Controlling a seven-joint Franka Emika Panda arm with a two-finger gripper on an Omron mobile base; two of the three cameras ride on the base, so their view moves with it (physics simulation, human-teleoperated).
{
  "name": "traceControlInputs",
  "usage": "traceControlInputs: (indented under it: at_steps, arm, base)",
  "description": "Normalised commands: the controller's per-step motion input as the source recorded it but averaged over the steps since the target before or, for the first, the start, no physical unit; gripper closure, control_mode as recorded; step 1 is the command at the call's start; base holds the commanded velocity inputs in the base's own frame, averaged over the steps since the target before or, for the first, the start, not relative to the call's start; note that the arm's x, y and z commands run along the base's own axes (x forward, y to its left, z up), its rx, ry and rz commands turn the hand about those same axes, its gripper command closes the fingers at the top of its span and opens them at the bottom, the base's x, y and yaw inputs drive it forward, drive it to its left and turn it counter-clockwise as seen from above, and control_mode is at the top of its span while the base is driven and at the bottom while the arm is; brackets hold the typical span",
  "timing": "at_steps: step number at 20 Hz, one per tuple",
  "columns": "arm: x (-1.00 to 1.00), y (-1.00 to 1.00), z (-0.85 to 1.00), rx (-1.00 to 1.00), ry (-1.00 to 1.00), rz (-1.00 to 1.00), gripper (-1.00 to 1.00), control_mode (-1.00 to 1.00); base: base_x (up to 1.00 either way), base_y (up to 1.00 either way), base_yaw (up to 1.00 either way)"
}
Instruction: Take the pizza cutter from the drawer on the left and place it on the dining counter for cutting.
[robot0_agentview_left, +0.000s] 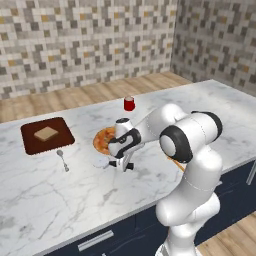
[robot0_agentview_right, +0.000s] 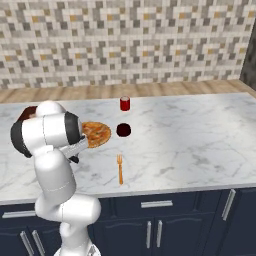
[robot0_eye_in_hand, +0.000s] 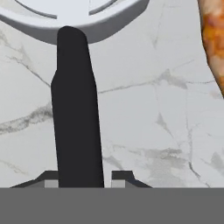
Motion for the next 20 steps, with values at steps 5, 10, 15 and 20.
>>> traceControlInputs:
  at_steps: [5, 10, 15, 20]
  arm:
    - [0.0, 0.16, -0.01, 0.0, -0.06, -0.04, -1.0, -1.0]
    - [-0.03, 0.07, 0.13, 0.0, -0.06, 0.0, -1.0, -1.0]
    - [-0.23, 0.03, 0.27, 0.02, -0.01, 0.0, -1.0, -1.0]
    - [-0.23, 0.0, 0.27, 0.07, 0.0, 0.0, -1.0, -1.0]
  base:
    - [0.0, 0.0, 0.0]
    - [0.0, 0.0, 0.0]
    - [0.0, 0.0, 0.0]
    - [0.0, 0.0, 0.0]
